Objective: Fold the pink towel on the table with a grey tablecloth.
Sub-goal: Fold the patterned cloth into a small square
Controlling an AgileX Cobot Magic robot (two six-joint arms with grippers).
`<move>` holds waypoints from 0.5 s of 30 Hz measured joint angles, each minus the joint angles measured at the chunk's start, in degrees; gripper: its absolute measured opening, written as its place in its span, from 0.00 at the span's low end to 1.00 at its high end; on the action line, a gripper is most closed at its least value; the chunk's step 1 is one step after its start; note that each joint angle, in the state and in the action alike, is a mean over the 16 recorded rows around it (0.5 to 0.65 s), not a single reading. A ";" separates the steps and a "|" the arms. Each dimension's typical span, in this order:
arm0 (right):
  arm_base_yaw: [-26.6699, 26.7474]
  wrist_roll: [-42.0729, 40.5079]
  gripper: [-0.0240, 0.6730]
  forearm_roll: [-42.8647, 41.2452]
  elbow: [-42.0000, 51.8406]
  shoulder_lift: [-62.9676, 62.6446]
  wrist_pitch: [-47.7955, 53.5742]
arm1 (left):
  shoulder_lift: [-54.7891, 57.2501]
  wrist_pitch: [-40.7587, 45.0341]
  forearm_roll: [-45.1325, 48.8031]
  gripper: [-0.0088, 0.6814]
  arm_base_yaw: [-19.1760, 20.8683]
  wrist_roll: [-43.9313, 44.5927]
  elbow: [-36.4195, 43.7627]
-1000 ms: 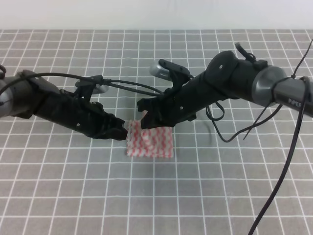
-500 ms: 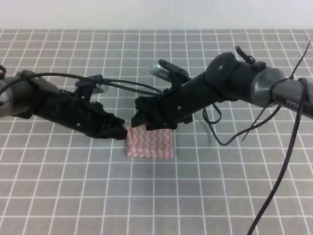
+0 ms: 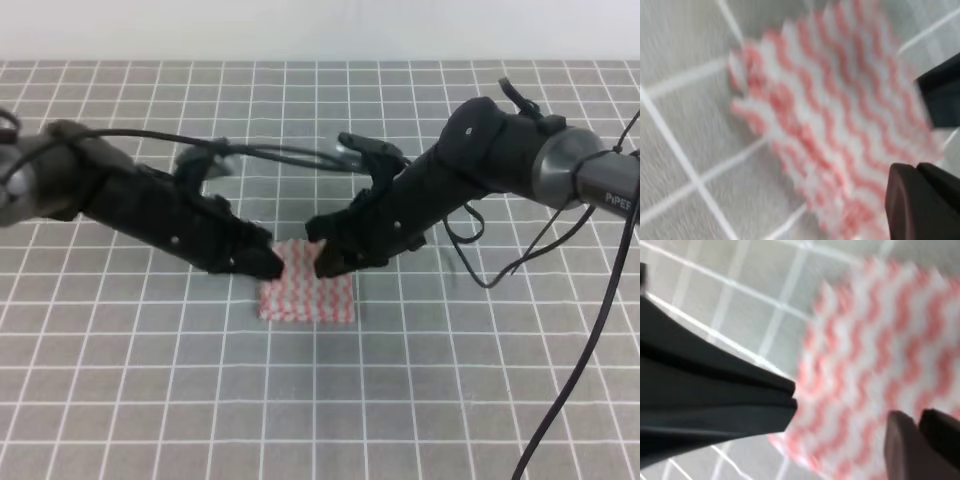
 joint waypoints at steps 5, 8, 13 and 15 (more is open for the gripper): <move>-0.40 1.66 0.08 -4.24 0.00 -0.16 3.59 | 0.79 -0.03 3.37 0.01 -2.25 -3.18 -0.57; -0.42 2.52 0.03 -6.06 -0.01 -0.02 5.08 | 1.23 -1.16 5.68 0.01 -3.51 -4.98 -0.66; -0.43 2.61 0.01 -7.49 -0.01 -0.13 6.44 | 0.91 -3.08 7.13 0.01 -4.40 -5.81 -0.67; -0.42 2.45 0.01 -8.10 0.00 -0.36 6.59 | 0.15 -3.97 7.32 0.01 -4.44 -5.91 -0.66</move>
